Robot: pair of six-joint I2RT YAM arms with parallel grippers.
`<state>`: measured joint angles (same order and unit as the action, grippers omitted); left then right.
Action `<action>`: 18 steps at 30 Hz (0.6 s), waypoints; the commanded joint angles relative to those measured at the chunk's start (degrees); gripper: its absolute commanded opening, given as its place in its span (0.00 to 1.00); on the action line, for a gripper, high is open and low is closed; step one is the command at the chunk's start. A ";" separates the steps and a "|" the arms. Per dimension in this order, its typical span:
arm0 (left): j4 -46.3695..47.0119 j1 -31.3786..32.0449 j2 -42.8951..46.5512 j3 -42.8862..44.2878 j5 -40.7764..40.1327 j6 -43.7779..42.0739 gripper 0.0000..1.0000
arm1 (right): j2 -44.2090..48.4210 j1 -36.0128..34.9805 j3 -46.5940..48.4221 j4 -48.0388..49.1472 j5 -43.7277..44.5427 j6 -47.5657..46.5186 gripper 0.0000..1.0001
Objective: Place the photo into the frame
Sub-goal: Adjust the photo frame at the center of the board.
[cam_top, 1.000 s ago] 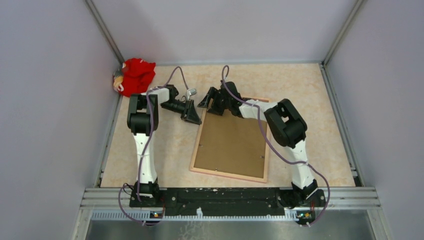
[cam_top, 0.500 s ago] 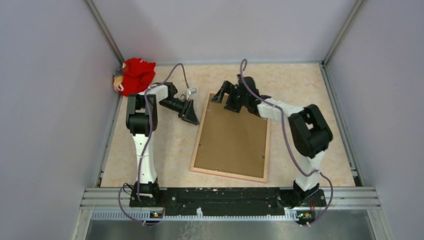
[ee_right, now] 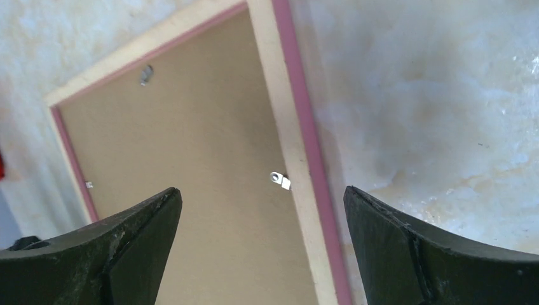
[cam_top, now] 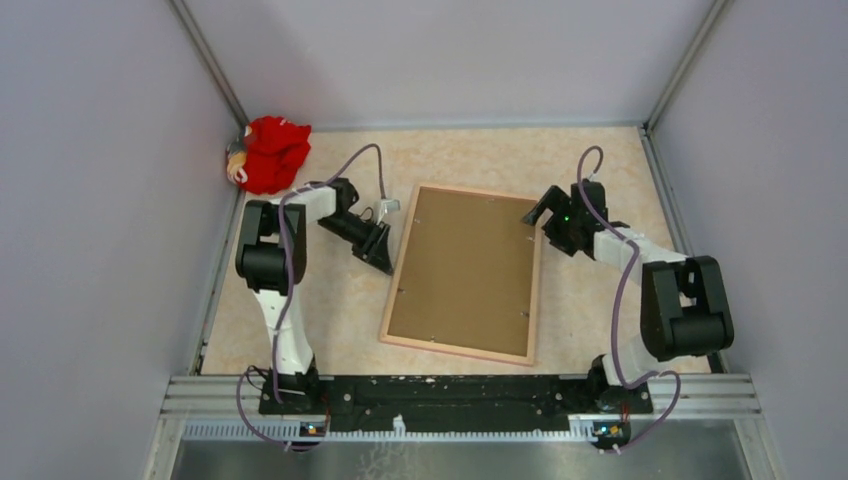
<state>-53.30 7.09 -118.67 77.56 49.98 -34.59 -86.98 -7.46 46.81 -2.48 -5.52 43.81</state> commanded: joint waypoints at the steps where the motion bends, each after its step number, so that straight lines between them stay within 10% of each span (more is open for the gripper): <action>1: 5.34 2.12 0.87 -5.08 -11.12 -4.18 0.43 | -1.84 -0.71 -1.00 1.86 0.05 -1.67 0.99; 7: 7.63 8.31 5.57 -10.93 -16.97 -6.63 0.43 | -10.15 -3.10 4.61 7.07 -6.60 1.84 0.99; 18: 6.12 19.12 4.07 -10.23 -16.36 -7.05 0.50 | -39.38 -19.42 44.85 -3.19 -15.03 1.90 0.99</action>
<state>-56.27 20.97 -110.52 69.19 38.44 -37.45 -119.22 -17.43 79.88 0.16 -8.71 44.05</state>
